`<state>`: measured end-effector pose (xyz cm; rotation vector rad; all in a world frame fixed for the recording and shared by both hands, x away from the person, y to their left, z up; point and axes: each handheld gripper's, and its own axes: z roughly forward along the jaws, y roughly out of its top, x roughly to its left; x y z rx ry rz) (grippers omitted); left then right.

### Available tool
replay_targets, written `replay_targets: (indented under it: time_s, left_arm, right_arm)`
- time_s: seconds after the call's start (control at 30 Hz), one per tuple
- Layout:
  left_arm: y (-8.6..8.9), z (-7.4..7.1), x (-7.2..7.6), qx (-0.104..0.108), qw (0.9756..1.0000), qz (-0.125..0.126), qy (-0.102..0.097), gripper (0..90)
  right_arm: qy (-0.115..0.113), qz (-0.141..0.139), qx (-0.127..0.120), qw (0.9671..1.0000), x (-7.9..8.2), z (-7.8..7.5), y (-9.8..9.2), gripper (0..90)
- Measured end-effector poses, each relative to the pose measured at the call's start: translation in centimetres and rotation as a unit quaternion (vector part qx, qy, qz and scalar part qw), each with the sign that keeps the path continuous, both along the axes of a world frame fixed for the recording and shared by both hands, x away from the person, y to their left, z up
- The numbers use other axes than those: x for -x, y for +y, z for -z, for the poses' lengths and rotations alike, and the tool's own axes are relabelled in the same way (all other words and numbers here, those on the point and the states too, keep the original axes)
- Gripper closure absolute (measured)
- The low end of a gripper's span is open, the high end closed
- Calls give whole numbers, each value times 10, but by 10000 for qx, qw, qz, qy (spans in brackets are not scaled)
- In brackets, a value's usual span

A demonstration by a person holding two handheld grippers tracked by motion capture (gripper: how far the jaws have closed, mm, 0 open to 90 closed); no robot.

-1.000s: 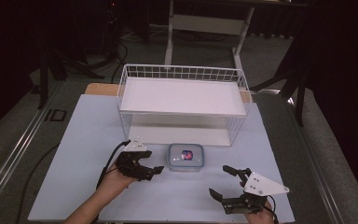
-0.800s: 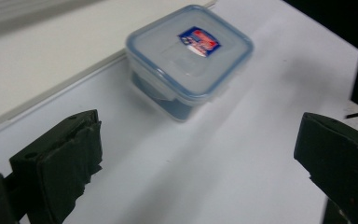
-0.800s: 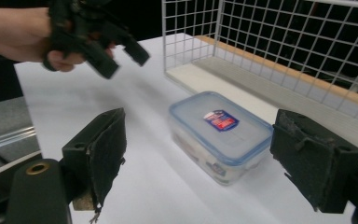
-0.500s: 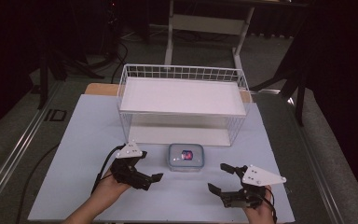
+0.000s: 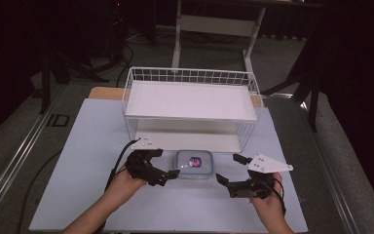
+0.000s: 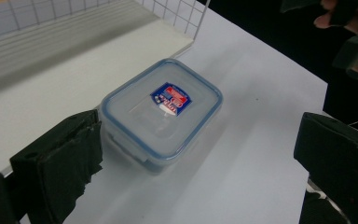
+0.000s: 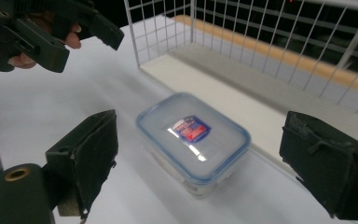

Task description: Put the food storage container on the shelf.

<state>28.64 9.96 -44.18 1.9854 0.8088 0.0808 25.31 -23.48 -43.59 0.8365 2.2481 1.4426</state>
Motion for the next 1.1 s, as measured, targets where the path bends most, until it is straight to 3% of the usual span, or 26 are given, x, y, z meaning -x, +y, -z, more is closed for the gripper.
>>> replay_targets:
  time_s: [0.23, 0.3, 0.43, 0.5, 0.57, 0.67, 0.73, 0.83, 0.93, 0.97, 1.0, 1.03, 1.1]
  left_arm:
    - [-14, 2, -12, -56, 9999, 144, 0, 24]
    - [-17, 4, -15, -149, 9999, 38, -3, 38]
    - [-21, 9, -25, -42, 9994, -112, 319, 30]
    - [-23, 13, -30, -11, 9983, -266, 519, 30]
    - [-26, 19, -35, 32, 9971, -252, 722, 30]
    - [-29, 26, -41, 25, 9953, -353, 905, 30]
    - [-30, 29, -44, 10, 9942, -401, 1002, 30]
    - [-33, 39, -50, -151, 9910, -612, 1183, 30]
    - [-34, 47, -56, -163, 9874, -652, 1432, 34]
    - [-34, 47, -56, -163, 9874, -652, 1432, 47]
    - [-33, 52, -59, -79, 9848, -793, 1545, 57]
    - [-33, 53, -61, -49, 9839, -832, 1583, 57]
    - [-32, 56, -64, 77, 9802, -962, 1727, 62]
  right_arm:
    - [463, 193, -168, 9986, -19, 7, 3, 115]
    - [524, 312, -118, 9981, -26, 13, 5, 115]
    - [668, 410, -92, 9969, -37, 20, 6, 115]
    - [819, 381, -163, 9958, -43, 22, 6, 115]
    - [935, 356, -295, 9945, -48, 25, 6, 115]
    - [1325, 503, -160, 9898, -56, 29, 8, 115]
    - [1633, 607, -76, 9847, -63, 34, 11, 115]
    - [1970, 749, -156, 9774, -70, 42, 14, 115]
    - [2296, 827, -345, 9692, -76, 49, 16, 115]
    - [2296, 827, -345, 9692, -76, 49, 16, 115]
    - [2475, 870, -444, 9639, -80, 54, 17, 115]
    - [2519, 896, -446, 9626, -81, 55, 17, 118]
    - [2745, 936, -493, 9557, -85, 59, 18, 120]
